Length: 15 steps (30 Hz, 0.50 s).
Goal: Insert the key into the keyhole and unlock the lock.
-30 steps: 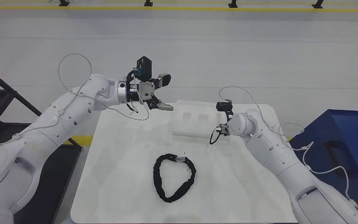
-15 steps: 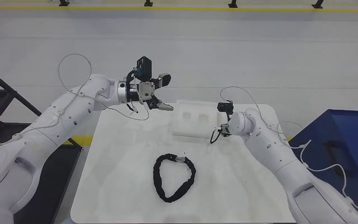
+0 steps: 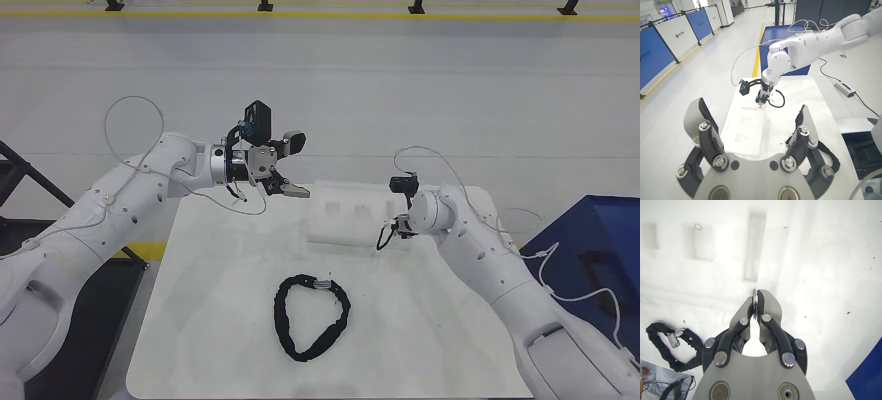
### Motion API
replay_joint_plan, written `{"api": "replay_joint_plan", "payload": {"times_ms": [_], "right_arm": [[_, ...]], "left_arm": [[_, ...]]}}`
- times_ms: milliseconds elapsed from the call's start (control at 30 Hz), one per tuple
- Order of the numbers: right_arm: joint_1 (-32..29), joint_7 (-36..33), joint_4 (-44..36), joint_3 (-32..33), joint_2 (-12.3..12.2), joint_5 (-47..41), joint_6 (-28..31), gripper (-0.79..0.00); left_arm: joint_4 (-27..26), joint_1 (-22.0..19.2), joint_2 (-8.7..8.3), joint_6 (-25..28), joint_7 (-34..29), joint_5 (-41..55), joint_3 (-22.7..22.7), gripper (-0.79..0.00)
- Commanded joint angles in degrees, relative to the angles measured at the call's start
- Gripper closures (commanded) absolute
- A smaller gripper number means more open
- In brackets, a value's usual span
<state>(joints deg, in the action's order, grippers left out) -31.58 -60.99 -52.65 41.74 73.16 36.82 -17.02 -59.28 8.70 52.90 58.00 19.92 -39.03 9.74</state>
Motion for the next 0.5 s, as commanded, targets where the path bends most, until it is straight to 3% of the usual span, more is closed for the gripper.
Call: {"api": "replay_joint_plan", "payload": {"times_ms": [0,467], "right_arm": [[-0.65,-0.79,-2.26,1.62,-0.44,-1.50,0.83,0.000],[-11.59,-5.15,-23.34,18.76,-5.10,-19.90,15.85,0.000]], "left_arm": [[0.00,0.00,0.00,0.00,0.00,0.00,0.00,-0.785],[0.00,0.00,0.00,0.00,0.00,0.00,0.00,-0.785]]}}
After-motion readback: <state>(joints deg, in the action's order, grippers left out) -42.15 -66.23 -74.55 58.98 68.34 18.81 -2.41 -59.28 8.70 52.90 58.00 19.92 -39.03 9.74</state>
